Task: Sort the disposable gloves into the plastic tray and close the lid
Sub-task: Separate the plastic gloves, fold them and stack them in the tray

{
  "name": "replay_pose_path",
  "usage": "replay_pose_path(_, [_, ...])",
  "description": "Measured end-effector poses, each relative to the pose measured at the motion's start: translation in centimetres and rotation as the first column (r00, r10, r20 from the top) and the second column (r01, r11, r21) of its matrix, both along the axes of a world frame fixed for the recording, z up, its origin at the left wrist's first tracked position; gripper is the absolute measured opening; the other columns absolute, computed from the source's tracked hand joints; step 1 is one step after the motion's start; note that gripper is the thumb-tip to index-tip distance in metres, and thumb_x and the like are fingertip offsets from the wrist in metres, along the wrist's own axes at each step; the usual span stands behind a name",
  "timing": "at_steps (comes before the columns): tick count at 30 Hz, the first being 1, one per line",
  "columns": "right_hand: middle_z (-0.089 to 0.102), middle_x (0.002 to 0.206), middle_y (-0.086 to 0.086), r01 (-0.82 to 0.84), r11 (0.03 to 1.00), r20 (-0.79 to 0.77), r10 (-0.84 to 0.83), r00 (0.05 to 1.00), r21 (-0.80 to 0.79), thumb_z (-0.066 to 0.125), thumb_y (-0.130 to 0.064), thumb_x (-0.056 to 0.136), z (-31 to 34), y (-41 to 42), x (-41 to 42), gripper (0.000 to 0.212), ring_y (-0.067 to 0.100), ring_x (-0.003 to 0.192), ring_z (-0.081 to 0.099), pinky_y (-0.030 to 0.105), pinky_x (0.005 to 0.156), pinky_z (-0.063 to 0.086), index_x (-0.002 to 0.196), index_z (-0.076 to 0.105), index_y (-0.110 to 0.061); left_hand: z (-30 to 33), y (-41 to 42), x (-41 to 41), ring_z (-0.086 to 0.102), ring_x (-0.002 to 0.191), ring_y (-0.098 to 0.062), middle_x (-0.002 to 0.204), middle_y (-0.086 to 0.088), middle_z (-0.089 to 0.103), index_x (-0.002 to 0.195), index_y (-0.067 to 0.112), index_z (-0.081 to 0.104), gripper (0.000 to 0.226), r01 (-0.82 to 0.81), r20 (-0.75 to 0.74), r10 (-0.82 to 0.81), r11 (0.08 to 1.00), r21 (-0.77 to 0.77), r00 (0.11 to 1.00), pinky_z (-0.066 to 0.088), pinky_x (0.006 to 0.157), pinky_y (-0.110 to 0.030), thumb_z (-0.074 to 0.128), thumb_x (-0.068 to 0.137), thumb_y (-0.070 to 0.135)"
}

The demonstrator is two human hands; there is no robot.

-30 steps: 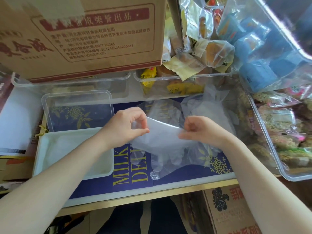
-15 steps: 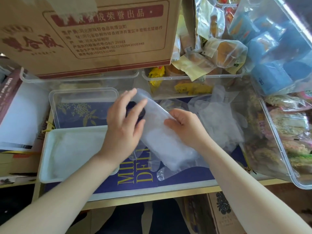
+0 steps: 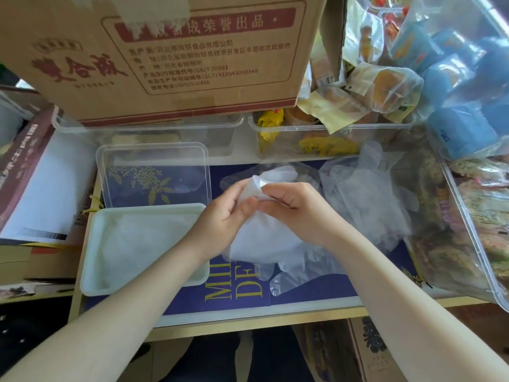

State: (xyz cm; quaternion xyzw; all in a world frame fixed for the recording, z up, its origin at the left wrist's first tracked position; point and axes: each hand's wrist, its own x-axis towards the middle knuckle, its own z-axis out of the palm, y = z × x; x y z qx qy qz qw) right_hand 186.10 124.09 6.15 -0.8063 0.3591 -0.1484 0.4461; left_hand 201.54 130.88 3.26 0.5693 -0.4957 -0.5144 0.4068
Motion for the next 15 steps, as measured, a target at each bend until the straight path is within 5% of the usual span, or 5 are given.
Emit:
replay_pose_path(2, [0.032,0.058,-0.003,-0.031,0.997,0.018,0.029,0.999,0.073,0.057,-0.015,0.092,0.1,-0.2,-0.1,0.034,0.007,0.056,0.027,0.025,0.05,0.022,0.063,0.04,-0.012,0.3,0.2,0.4,0.064,0.084,-0.002,0.092,0.016,0.069,0.103,0.041,0.062,0.045,-0.004,-0.094,0.005,1.0,0.011,0.996,0.049,0.072,-0.018,0.055,0.072,0.072])
replay_pose_path(6, [0.042,0.066,0.018,-0.102,0.989,-0.006,0.103,0.995,0.104,0.052,-0.025,0.088,0.7,-0.1,0.9,0.029,0.012,0.06,0.035,0.034,0.052,0.03,0.076,0.045,0.001,0.7,0.2,1.8,0.053,0.064,-0.003,0.07,0.012,0.06,0.08,0.031,0.065,0.029,-0.02,-0.045,0.02,1.0,-0.011,0.999,0.042,0.058,-0.016,0.054,0.073,0.057])
replay_pose_path(9, [0.043,0.058,-0.006,-0.042,0.997,-0.011,0.042,0.999,0.058,0.064,-0.019,0.087,0.6,0.1,2.3,0.018,0.007,0.051,0.036,0.018,0.048,0.026,0.093,0.051,-0.008,0.4,0.7,3.5,0.052,0.064,-0.006,0.07,0.007,0.06,0.082,0.024,0.068,0.037,-0.09,-0.015,0.09,0.996,-0.004,0.996,0.041,0.057,-0.019,0.054,0.073,0.057])
replay_pose_path(12, [0.047,0.061,-0.01,-0.018,0.99,-0.066,0.027,0.997,0.136,0.072,-0.02,0.081,0.0,0.3,4.1,0.058,0.003,0.052,0.042,0.015,0.054,0.033,0.131,0.042,-0.018,0.0,2.1,5.9,0.051,0.065,-0.009,0.069,0.003,0.059,0.08,0.014,0.066,0.045,-0.199,0.007,0.199,0.98,0.021,0.98,0.04,0.059,-0.026,0.055,0.075,0.057])
replay_pose_path(15, [0.047,0.075,-0.007,-0.171,0.972,-0.145,0.194,0.97,0.16,0.075,-0.026,0.077,-0.9,0.9,6.1,0.056,0.003,0.066,0.041,0.015,0.065,0.034,0.128,0.054,-0.015,-0.5,4.0,8.4,0.051,0.062,-0.006,0.064,0.007,0.058,0.072,0.016,0.065,0.033,-0.259,0.016,0.259,0.962,0.082,0.966,0.041,0.06,-0.025,0.054,0.08,0.046])
